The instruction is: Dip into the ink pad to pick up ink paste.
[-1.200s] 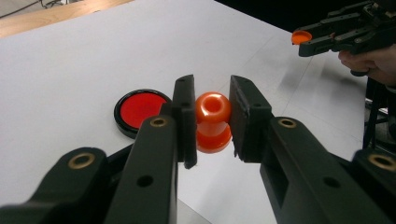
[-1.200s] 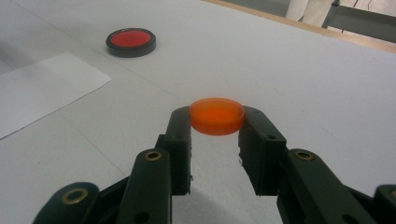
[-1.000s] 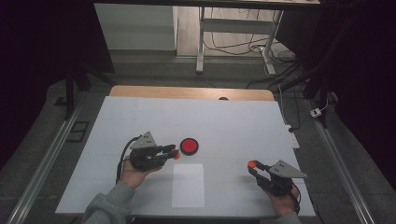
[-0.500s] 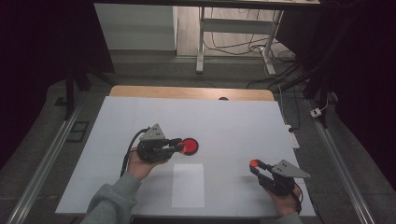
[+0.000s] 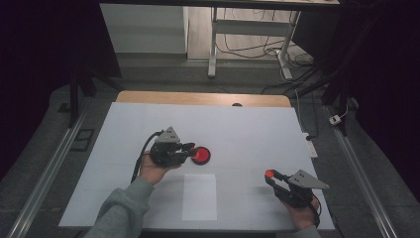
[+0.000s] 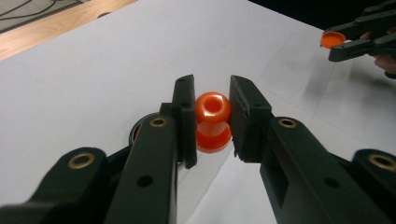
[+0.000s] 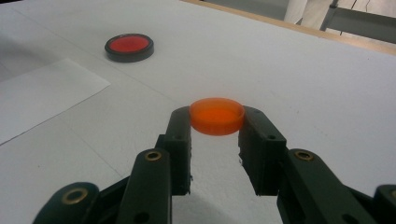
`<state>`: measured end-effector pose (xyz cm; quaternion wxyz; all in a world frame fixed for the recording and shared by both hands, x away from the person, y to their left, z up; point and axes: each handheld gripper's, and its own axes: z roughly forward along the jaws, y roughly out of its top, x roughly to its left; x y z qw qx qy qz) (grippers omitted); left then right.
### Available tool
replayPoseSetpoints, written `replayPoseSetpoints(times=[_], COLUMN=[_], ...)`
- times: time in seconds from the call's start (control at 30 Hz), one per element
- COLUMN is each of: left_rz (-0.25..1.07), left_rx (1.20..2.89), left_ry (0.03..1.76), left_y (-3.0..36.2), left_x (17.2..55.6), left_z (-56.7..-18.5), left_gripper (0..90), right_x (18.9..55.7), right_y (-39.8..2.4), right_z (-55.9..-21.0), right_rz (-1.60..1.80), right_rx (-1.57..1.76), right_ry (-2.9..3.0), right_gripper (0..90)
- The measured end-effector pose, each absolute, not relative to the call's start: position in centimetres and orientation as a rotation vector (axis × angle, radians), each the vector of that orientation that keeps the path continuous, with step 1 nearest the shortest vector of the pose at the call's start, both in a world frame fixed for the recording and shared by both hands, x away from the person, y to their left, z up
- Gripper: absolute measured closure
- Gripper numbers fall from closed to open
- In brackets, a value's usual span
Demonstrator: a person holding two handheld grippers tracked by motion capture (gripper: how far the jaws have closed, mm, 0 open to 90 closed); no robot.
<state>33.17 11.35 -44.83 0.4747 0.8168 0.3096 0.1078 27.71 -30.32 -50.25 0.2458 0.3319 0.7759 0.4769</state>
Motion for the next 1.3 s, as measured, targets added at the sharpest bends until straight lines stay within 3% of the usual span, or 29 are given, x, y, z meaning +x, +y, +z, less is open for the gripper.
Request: replayPoseSetpoints(times=[1.3], left_rz=[0.285], left_rx=[2.07], left_ry=[0.804], left_y=[8.7], left_x=[38.0], left_z=[-49.4], left_gripper=[73.0], right_x=[28.0], right_y=[-30.4], right_z=[-50.4], right_rz=[1.304], right_rx=[0.926], right_ry=[2.116], right_gripper=[64.6])
